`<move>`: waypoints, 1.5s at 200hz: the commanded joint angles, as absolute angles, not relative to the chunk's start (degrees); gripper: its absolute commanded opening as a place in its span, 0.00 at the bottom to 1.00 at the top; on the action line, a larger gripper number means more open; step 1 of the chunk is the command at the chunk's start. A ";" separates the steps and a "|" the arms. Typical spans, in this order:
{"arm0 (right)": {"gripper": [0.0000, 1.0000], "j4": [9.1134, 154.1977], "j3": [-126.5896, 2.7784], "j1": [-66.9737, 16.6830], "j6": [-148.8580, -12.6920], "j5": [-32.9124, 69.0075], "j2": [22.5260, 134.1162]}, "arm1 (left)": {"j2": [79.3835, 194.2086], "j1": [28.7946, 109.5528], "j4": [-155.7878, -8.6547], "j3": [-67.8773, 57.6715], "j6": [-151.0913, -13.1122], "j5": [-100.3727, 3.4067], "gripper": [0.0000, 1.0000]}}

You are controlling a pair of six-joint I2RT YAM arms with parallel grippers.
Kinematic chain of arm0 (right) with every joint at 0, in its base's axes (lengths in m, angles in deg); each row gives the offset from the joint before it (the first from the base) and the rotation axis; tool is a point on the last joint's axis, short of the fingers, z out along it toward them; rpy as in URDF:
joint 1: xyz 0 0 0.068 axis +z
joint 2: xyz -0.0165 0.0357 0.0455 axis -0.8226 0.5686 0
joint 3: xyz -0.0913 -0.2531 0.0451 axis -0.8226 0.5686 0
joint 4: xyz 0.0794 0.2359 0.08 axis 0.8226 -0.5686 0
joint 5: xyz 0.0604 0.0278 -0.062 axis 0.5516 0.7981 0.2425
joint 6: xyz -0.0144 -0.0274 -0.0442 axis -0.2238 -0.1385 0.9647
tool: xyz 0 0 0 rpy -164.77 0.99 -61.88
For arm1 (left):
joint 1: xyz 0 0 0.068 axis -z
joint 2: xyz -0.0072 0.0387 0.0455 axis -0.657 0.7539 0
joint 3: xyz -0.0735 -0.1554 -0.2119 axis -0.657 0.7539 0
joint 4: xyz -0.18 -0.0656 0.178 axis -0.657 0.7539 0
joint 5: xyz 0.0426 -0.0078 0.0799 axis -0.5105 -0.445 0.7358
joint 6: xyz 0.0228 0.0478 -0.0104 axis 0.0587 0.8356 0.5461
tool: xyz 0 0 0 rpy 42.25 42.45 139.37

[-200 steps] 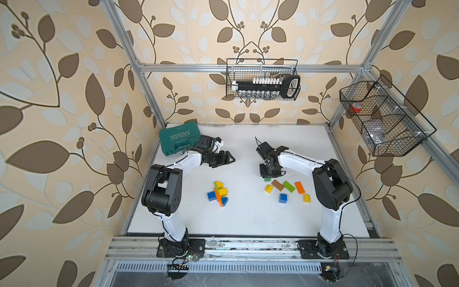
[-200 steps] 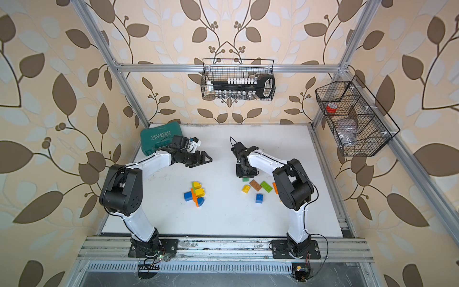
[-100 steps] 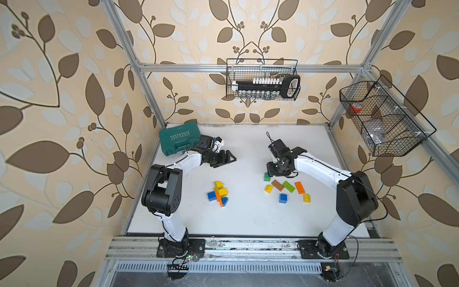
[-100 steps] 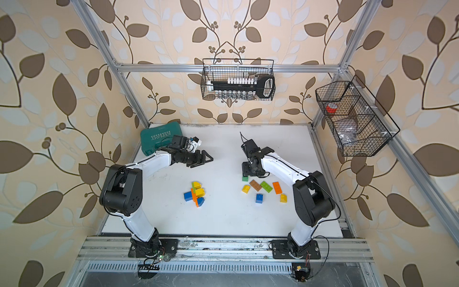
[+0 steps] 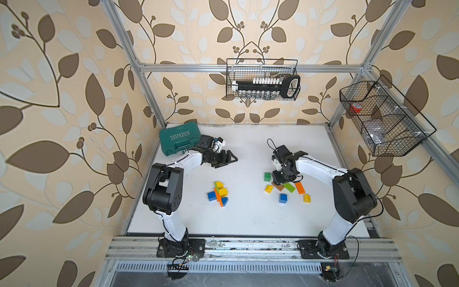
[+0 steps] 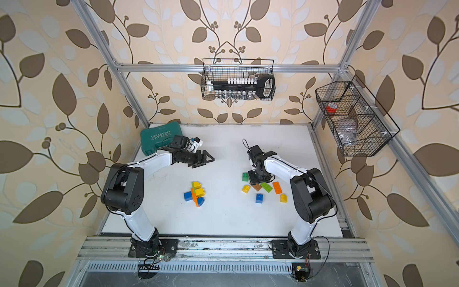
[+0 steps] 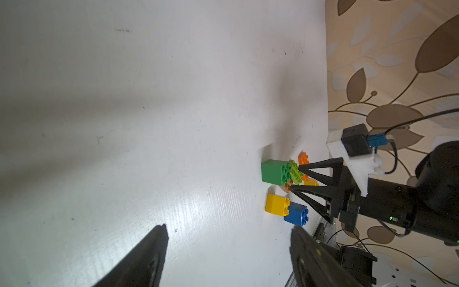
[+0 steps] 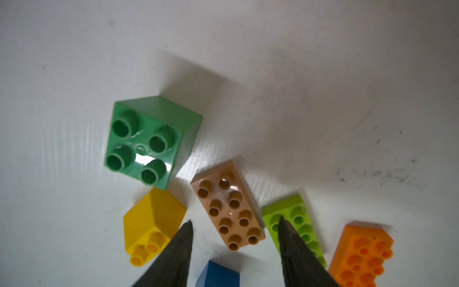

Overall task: Assemble a fork with lego
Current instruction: Pick up the lego brick from the center of the board.

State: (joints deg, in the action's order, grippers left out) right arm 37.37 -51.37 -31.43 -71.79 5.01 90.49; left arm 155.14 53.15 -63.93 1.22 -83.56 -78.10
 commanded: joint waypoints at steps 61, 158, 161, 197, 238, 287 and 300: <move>0.48 37.38 -50.84 -29.25 -68.58 4.12 95.16 | 155.96 53.65 -64.00 -1.08 -84.31 -79.50 0.78; 0.26 36.46 -49.55 -27.85 -73.67 -1.25 93.68 | 155.67 53.64 -63.95 -0.88 -84.32 -79.05 0.79; 0.26 36.04 -49.75 -27.87 -73.74 -1.25 93.37 | 155.67 53.64 -63.89 -0.90 -84.35 -79.06 0.79; 0.25 31.54 -52.52 -29.10 -72.46 1.54 89.41 | 155.50 53.63 -63.82 -1.08 -84.33 -79.14 0.79; 0.25 30.99 -56.35 -29.59 -63.14 10.96 86.99 | 155.08 53.30 -64.11 -0.42 -84.31 -79.47 0.78; 0.29 31.01 -62.09 -29.41 -42.83 13.15 89.46 | 154.91 52.50 -63.89 -0.46 -84.28 -80.37 0.78; 0.29 29.53 -64.71 -29.38 -37.39 12.64 91.30 | 154.88 52.33 -63.86 -0.47 -84.23 -80.37 0.78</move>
